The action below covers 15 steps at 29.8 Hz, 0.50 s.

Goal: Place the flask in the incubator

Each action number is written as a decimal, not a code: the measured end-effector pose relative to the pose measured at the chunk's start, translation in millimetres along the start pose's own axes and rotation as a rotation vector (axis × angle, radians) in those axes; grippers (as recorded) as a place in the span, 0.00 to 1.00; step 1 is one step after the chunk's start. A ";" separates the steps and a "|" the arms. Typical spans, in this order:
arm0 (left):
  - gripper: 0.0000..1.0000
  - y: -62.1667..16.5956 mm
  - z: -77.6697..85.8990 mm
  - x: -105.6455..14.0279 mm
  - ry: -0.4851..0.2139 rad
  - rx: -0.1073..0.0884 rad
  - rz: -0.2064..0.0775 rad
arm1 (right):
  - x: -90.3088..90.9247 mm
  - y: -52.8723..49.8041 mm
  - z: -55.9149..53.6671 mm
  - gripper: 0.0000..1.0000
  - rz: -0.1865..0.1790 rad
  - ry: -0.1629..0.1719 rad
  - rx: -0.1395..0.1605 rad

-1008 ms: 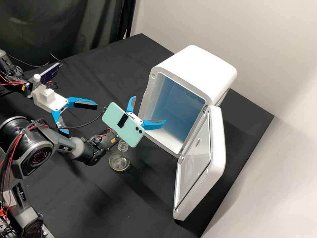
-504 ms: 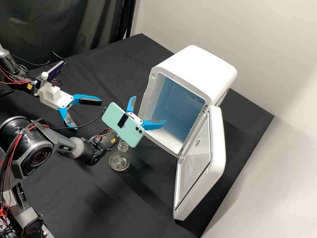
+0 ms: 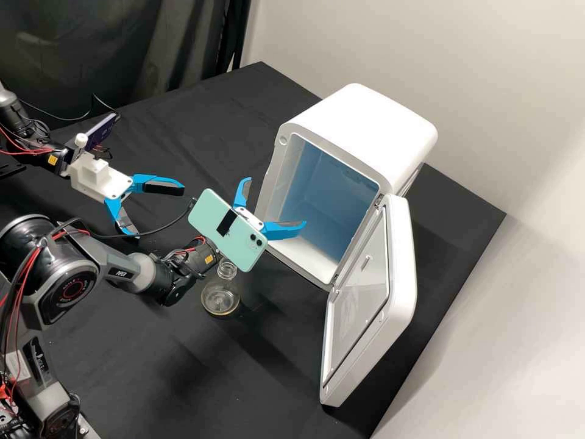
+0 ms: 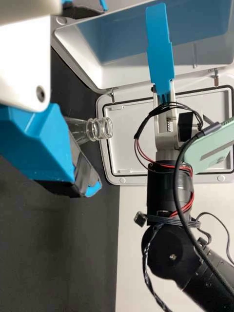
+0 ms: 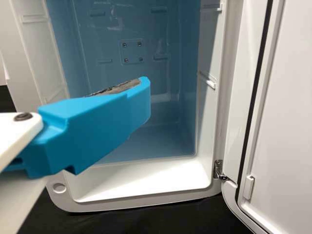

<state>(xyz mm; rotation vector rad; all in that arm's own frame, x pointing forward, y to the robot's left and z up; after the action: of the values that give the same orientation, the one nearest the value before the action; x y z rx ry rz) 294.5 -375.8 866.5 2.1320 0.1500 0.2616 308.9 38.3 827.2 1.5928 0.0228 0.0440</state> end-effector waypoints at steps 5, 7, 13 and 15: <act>1.00 -1.6 -1.0 -6.9 -0.010 0.009 0.000 | 0.0 0.0 0.0 1.00 0.000 0.000 0.000; 1.00 -1.3 -1.1 -8.1 -0.012 0.009 0.002 | 0.0 0.0 0.0 1.00 0.000 0.000 0.000; 1.00 1.1 1.2 -11.4 -0.025 -0.002 0.008 | 0.0 0.0 0.0 1.00 0.000 0.000 0.000; 1.00 0.5 3.7 -13.3 -0.034 -0.002 0.008 | 0.0 0.0 0.0 1.00 0.000 0.000 0.000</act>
<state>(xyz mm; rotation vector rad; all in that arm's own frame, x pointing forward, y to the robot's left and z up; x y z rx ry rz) 282.6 -381.9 863.2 2.1343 0.1213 0.2300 308.9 38.3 827.2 1.5928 0.0228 0.0440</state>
